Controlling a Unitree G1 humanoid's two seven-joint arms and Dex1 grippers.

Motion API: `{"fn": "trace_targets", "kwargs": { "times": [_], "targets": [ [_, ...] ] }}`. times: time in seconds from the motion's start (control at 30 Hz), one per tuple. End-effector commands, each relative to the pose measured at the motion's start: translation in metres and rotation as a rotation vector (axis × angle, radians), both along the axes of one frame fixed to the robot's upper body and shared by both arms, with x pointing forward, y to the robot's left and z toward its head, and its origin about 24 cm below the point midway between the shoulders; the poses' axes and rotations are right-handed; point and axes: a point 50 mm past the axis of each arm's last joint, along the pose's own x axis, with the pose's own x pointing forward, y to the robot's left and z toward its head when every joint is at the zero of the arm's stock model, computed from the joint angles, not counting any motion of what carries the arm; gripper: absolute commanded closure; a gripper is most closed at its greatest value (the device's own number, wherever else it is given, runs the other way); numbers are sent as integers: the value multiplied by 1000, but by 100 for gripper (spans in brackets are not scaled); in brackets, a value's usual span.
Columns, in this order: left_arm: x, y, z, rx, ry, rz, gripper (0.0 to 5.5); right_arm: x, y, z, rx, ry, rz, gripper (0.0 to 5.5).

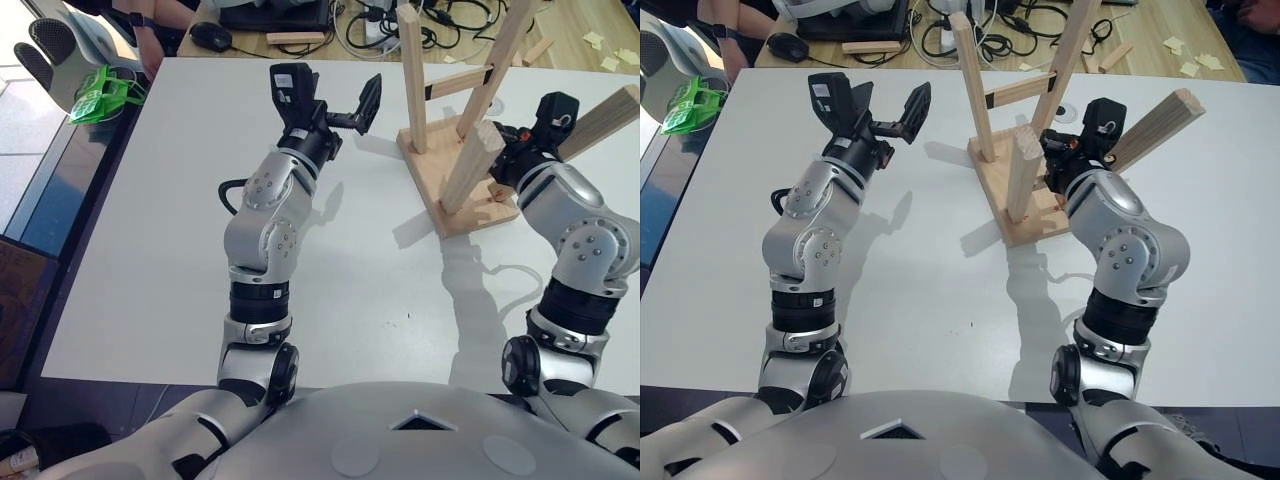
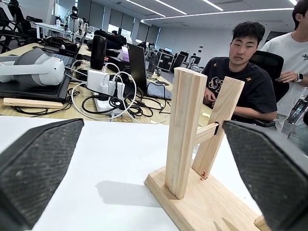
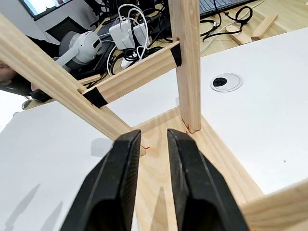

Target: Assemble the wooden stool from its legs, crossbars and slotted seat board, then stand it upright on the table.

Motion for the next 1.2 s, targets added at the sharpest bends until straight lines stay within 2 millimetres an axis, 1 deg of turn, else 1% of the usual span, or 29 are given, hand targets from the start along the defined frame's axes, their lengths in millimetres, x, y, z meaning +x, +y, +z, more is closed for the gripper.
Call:
{"fn": "trace_targets", "kwargs": {
  "times": [0.03, 0.07, 0.1, 0.13, 0.17, 0.23, 0.27, 0.3, 0.37, 0.43, 0.47, 0.53, 0.57, 0.63, 0.7, 0.73, 0.77, 0.83, 0.9, 0.93, 0.97, 1.03, 1.1, 1.13, 1.2],
  "targets": [
    [4, 2, -1, 22, 1, 17, 10, 5, 6, 55, 43, -374, 28, 447],
    [4, 2, -1, 23, 1, 17, 10, 4, 6, 71, 42, -462, 35, 447],
    [4, 2, -2, 23, 0, 19, 10, 3, 6, 79, 38, -511, 42, 447],
    [4, 2, -2, 23, 0, 20, 10, 3, 5, 81, 36, -521, 51, 447],
    [4, 2, -2, 23, -1, 21, 10, 3, 4, 79, 49, -502, 55, 447],
    [4, 2, -2, 23, -2, 21, 10, 3, -1, 49, 121, -294, 27, 447],
    [4, 2, -1, 23, -3, 21, 10, 0, -7, 29, 144, -172, -19, 447],
    [4, 3, -1, 22, -4, 22, 10, -3, -13, 14, 160, -79, -69, 447],
    [3, 3, -1, 24, -3, 20, 10, -8, -21, -3, 186, 25, -153, 447],
    [3, 4, -2, 27, 0, 23, 10, -10, -20, -18, 211, 136, -196, 447],
    [2, 5, -2, 28, 0, 24, 10, -10, -19, -21, 211, 162, -197, 447],
    [3, 4, -2, 30, -1, 17, 10, -7, -15, -16, 201, 136, -182, 447],
    [4, 3, -1, 32, -2, 14, 10, -4, -14, -6, 177, 67, -165, 447],
    [4, 3, -1, 33, -4, 13, 10, 0, -11, 28, 69, -192, -102, 447],
    [6, 7, 0, 22, -18, 44, 10, -3, 6, 69, 0, -490, 28, 447],
    [8, 12, 1, 3, -30, 80, 10, -6, 15, 83, -9, -597, 91, 447],
    [10, 16, 2, -14, -42, 113, 10, -8, 22, 92, -12, -666, 134, 447],
    [15, 31, 4, -83, -71, 224, 10, -12, 37, 109, -4, -779, 230, 447],
    [21, 52, 4, -146, -93, 349, 10, -11, 62, 125, 25, -844, 353, 447],
    [25, 63, 2, -174, -91, 409, 10, -7, 80, 125, 46, -814, 441, 447],
    [28, 73, -1, -194, -86, 464, 10, -4, 97, 121, 58, -758, 521, 447],
    [34, 86, -7, -221, -67, 542, 10, 2, 120, 105, 23, -643, 616, 447],
    [36, 93, -13, -229, -48, 585, 10, 6, 132, 89, -51, -556, 646, 447],
    [37, 94, -15, -231, -40, 596, 10, 8, 135, 83, -71, -516, 644, 447],
    [38, 93, -19, -241, -30, 598, 10, 15, 132, 67, -156, -427, 559, 447]
  ]
}}
